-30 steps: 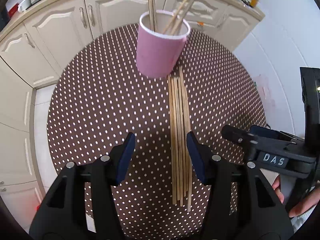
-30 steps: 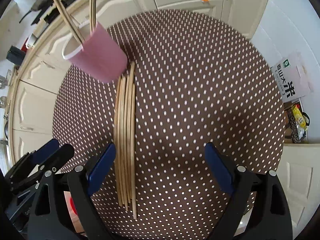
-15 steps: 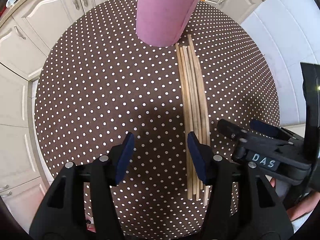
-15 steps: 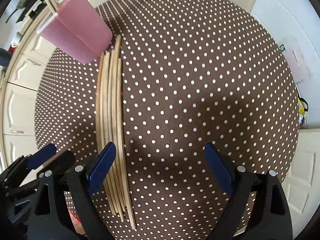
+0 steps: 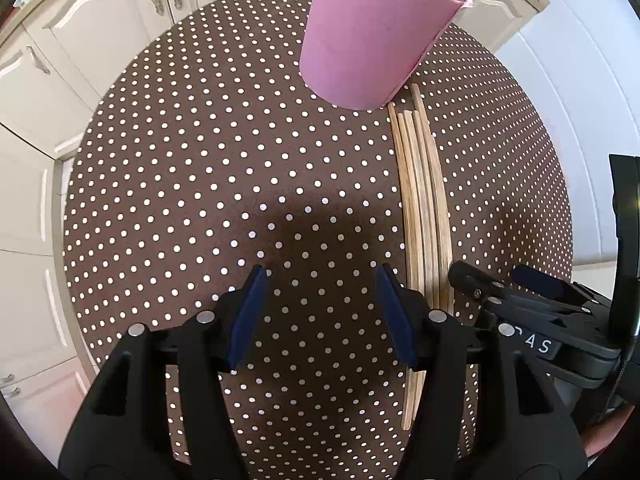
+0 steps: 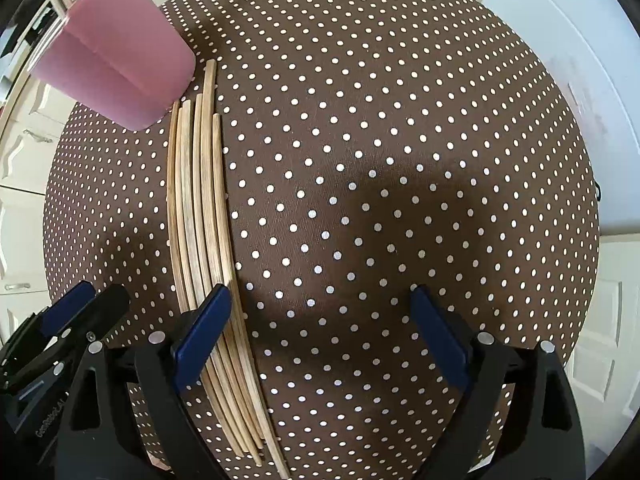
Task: Organize utensils
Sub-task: 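Move both grippers down toward the stick pile beside the cup, then grasp one wooden stick with the right gripper while the left gripper grasps another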
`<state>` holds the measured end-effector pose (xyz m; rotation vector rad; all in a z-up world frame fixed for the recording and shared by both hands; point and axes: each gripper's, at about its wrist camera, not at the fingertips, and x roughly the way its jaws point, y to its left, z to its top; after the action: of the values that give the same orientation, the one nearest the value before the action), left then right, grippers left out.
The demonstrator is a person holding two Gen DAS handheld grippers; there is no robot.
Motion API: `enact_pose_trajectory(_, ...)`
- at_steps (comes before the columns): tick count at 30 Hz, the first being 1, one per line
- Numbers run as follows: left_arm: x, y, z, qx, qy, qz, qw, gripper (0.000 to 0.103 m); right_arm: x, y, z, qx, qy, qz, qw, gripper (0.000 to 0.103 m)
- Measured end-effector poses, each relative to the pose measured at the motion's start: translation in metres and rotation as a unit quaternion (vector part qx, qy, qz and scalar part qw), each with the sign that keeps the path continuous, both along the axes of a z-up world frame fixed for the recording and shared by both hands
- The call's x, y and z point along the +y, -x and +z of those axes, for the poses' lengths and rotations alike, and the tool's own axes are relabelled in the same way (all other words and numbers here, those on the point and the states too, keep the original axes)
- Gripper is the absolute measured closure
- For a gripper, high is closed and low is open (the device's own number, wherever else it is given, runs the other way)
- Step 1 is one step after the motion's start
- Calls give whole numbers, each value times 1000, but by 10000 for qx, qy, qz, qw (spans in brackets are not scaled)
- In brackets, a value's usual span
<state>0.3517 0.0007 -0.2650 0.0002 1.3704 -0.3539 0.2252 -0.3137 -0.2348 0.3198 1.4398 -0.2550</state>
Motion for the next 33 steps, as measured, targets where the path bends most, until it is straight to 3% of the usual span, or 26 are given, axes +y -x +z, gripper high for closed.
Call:
enact_pose_trajectory(8,-1,-18,-13,68,-26,-181,9998,45,18,-26,-6,142,182,130,9996,14)
enact_pose_trajectory(11,-2,-10,-15,89,-23,-144,9999,45,21,-33,-8,257,446,278,9983,22)
enact_pose_trajectory(14,1,-11,-14,89,-11,-91,9999,45,32,-38,-3,71,456,530,9975,46)
enact_pose_trajectory(16,2,-12,-14,106,-13,-67,9999,44,44,-41,3,-56,483,736,9961,85)
enact_pose_trajectory(18,2,-11,-15,93,-37,-75,9999,44,54,-45,6,-119,425,823,9956,97)
enact_pose_trajectory(25,-9,1,-15,101,15,-44,9999,44,29,-49,9,-303,-430,368,9979,99)
enact_pose_trajectory(33,-39,-1,-22,86,-200,-27,9998,43,12,-77,39,-610,-458,517,9957,98)
